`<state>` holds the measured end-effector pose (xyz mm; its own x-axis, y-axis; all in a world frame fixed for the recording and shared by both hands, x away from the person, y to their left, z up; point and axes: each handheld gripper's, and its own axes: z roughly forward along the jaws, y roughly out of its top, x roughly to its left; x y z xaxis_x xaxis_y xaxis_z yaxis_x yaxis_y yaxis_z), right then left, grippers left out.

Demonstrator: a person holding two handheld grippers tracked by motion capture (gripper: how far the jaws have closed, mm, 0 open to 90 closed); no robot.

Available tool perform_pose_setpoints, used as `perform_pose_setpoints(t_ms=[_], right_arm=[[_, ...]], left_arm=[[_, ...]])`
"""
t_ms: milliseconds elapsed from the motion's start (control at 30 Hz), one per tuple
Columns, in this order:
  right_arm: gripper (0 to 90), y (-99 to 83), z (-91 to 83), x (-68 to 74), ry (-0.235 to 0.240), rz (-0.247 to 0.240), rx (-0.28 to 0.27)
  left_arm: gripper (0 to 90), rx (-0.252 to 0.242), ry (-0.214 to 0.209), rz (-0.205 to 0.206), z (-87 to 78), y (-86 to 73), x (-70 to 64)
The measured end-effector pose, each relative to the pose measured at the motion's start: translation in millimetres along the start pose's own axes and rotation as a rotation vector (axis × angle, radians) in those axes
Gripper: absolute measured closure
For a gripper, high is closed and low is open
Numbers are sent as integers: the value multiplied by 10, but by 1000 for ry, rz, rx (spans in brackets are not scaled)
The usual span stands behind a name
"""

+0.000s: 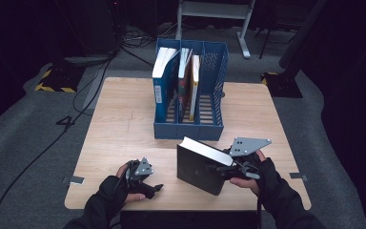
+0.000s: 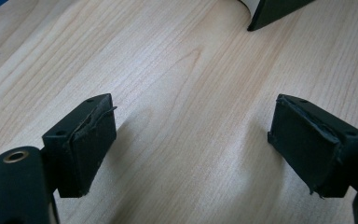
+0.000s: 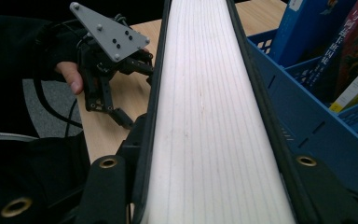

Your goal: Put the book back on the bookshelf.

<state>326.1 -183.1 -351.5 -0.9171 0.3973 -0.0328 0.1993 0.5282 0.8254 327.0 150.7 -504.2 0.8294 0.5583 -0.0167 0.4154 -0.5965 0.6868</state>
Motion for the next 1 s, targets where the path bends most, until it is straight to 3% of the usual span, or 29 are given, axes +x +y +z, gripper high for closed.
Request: perform_pose_setpoints(t_ms=[500,1000], right_arm=[[533,134,-161,-55,-67,-8,58],[534,222,-360,-144,-109,-1,75]], left_arm=[[144,-1,0,1,6,6,2],[144,-1,-1,0,9,8,2]])
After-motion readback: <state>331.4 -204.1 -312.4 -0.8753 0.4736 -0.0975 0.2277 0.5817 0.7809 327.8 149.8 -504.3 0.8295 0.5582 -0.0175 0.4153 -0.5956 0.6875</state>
